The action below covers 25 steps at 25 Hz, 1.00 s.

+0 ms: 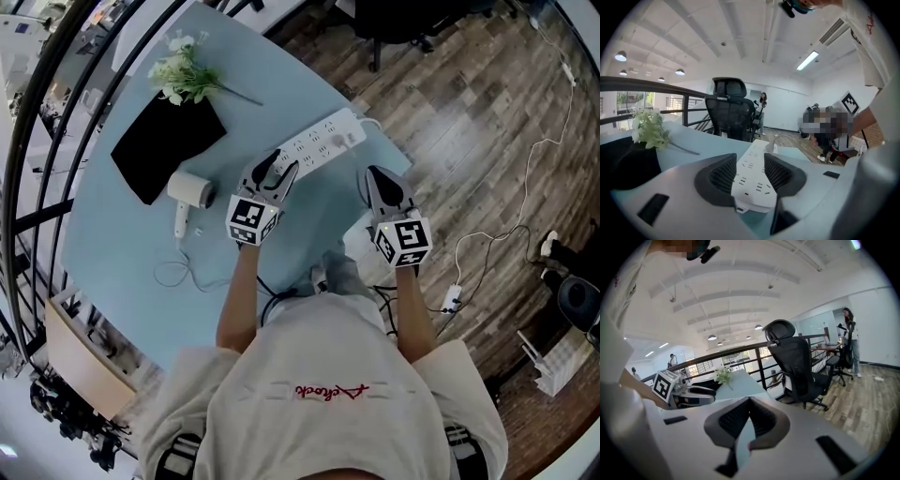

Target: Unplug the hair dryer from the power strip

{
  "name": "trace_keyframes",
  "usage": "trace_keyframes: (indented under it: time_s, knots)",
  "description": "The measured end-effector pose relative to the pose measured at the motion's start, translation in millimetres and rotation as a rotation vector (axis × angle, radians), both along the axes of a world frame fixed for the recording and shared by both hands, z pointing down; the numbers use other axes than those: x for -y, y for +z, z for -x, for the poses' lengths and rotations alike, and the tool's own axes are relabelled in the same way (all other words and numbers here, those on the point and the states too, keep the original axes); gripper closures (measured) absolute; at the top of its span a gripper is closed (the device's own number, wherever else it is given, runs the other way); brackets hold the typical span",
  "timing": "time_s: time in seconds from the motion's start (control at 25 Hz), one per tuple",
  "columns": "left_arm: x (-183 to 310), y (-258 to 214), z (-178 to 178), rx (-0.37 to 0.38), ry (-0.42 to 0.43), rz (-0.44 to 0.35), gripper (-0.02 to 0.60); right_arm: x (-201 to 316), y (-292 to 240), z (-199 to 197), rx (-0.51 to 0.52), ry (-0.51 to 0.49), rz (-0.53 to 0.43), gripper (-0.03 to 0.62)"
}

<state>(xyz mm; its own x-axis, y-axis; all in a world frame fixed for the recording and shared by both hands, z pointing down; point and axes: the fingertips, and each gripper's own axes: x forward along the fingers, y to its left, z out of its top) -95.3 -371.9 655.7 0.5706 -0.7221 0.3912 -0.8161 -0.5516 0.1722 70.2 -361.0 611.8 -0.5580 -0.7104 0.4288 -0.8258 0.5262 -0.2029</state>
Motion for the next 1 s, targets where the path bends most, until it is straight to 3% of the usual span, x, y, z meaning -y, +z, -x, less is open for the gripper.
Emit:
trace_keyframes:
  time_s: [0.24,0.64,1.0]
  knots:
    - [4,18,-14,0.083,0.058,0.019,0.312,2,3,-1,0.001,-0.005,0.002,0.577]
    - [14,35,-28,0.224,0.129,0.020,0.304,5,8,-6,-0.002,0.006,0.013,0.576]
    - [14,36,-29,0.205,0.143,0.023,0.304,7,10,5,0.049,-0.025,0.021,0.574]
